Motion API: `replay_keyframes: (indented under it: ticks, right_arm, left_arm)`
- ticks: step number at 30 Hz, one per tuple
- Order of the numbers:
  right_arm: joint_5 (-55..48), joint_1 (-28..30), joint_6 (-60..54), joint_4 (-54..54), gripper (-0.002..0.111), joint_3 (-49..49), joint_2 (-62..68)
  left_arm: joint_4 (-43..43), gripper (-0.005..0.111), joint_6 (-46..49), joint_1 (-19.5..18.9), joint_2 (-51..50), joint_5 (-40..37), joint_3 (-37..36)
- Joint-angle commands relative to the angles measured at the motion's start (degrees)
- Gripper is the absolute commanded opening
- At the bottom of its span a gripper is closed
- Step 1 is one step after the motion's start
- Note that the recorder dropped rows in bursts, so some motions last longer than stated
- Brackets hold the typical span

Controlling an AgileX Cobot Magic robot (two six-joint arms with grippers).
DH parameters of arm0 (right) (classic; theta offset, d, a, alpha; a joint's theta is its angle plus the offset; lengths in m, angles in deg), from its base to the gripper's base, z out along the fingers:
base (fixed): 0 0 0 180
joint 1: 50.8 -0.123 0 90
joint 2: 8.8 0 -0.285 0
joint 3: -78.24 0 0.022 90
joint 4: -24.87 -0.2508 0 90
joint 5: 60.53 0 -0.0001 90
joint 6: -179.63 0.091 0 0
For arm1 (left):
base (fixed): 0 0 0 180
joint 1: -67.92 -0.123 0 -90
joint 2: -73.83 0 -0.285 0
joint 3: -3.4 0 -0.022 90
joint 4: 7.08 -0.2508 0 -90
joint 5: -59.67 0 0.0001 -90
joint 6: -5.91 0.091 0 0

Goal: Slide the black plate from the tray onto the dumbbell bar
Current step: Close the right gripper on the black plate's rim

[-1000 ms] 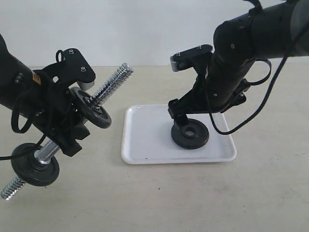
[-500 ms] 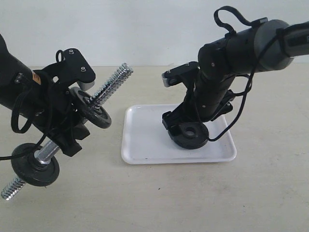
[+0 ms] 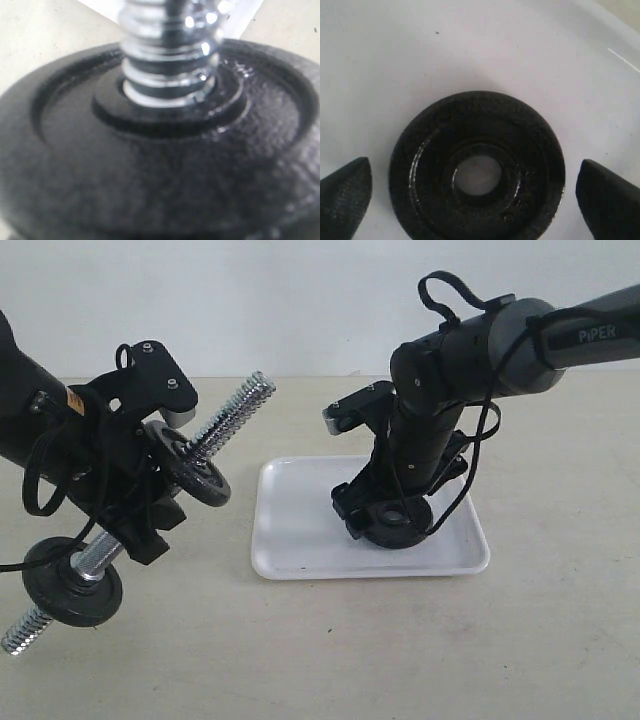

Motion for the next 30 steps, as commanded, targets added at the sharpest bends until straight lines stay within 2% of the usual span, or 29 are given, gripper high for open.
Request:
replay_keyframes:
  ticks: [1, 20, 27, 30]
  right_arm:
    - [-0.24, 0.01, -0.85, -0.04, 0.105, -0.4, 0.63]
    - [-0.68, 4.68, -3.21, -1.88, 0.105, -0.4, 1.49]
    - [-0.45, 4.68, -14.0, -16.78, 0.105, -0.4, 1.49]
    - [-0.21, 4.68, -15.68, -18.77, 0.105, -0.4, 1.49]
  left_arm:
    - [0.21, 0.004, 0.61, -0.09, 3.22, 4.83, 2.11]
    - [0.21, 0.004, 0.61, -0.09, 3.22, 4.46, 2.11]
    - [0.09, 0.004, 0.61, -0.09, 3.22, 4.46, 2.11]
    - [0.09, 0.004, 0.61, -0.09, 3.22, 4.46, 2.11]
